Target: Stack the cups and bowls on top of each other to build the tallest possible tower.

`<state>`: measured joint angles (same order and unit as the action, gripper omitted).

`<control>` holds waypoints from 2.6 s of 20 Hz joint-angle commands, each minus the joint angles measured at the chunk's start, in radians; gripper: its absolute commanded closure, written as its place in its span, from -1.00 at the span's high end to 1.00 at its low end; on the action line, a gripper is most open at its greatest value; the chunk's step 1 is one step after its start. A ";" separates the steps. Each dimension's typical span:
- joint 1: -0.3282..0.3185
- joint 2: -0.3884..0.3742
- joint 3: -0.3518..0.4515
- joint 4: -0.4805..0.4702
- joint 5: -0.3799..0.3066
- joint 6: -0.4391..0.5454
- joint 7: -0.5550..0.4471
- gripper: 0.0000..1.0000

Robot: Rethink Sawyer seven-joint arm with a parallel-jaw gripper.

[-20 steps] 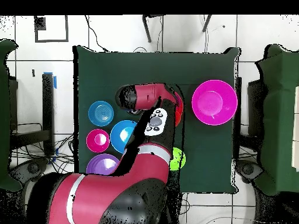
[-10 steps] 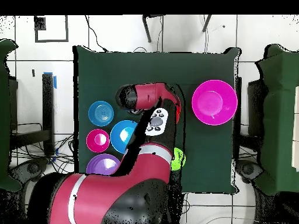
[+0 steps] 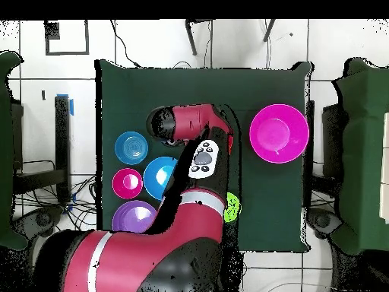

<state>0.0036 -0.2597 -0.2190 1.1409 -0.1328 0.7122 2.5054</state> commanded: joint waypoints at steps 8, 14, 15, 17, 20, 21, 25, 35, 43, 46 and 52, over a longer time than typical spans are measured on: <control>-0.044 -0.069 0.183 0.064 -0.050 0.028 -0.212 1.00; -0.072 -0.126 0.235 0.114 -0.067 0.018 -0.279 1.00; -0.076 -0.137 0.245 0.124 -0.071 0.014 -0.292 1.00; -0.087 -0.161 0.267 0.157 -0.080 0.001 -0.316 1.00; -0.112 -0.200 0.307 0.224 -0.094 -0.035 -0.340 1.00; -0.124 -0.213 0.325 0.248 -0.097 -0.050 -0.351 1.00; -0.189 -0.257 0.407 0.346 -0.104 -0.074 -0.406 1.00; -0.263 -0.316 0.486 0.485 -0.187 -0.134 -0.456 1.00; -0.336 -0.335 0.565 0.513 -0.227 -0.071 -0.519 1.00; -0.336 -0.352 0.569 0.523 -0.251 -0.069 -0.512 1.00; -0.352 -0.411 0.566 0.570 -0.301 -0.046 -0.527 1.00</control>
<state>-0.3364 -0.6201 0.2528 1.6270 -0.3266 0.6372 2.2449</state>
